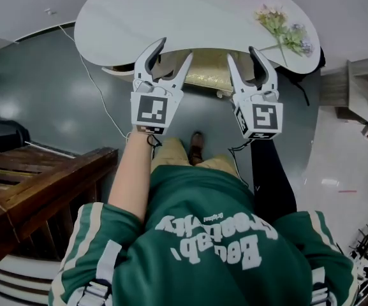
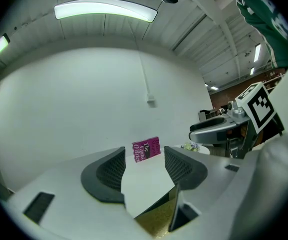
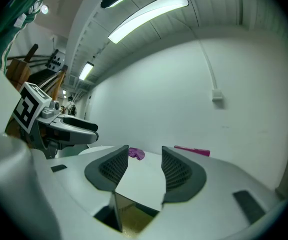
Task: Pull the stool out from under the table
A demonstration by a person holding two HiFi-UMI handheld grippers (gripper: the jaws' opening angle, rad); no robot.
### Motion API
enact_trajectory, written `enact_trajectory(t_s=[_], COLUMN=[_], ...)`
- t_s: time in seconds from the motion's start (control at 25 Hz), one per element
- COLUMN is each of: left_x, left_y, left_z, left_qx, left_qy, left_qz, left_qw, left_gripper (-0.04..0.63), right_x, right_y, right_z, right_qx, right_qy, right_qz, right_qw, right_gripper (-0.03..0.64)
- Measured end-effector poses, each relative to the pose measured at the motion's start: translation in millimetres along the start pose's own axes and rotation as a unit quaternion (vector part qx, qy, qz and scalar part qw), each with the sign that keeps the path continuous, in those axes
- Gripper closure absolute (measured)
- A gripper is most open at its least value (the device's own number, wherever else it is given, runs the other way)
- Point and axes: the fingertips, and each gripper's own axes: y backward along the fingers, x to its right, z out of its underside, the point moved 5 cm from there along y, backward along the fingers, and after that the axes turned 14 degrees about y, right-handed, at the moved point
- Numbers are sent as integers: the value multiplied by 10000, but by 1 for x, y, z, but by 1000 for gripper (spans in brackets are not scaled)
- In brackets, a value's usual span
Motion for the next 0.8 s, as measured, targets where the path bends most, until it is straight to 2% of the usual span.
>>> enact_trajectory(t_s=[0.36,0.52,0.8], left_x=[-34,-54,-62], left_y=[-24,-38,-50], left_z=[37,78,160], left_qx=[-86,-287,-530], left_qy=[75,169,212], left_qz=[488,662,972], left_qw=[9987,9972,9936], left_gripper=[336,332,318], right_x=[-15,-31,-49], right_y=[-25,-32,-30], right_z=[36,69,142], right_qx=[-389,-657,-1254], right_qy=[-159,-244,-368], right_qz=[236,305,428], right_qw=[9988,9971,9905], right_gripper=[388,382,377])
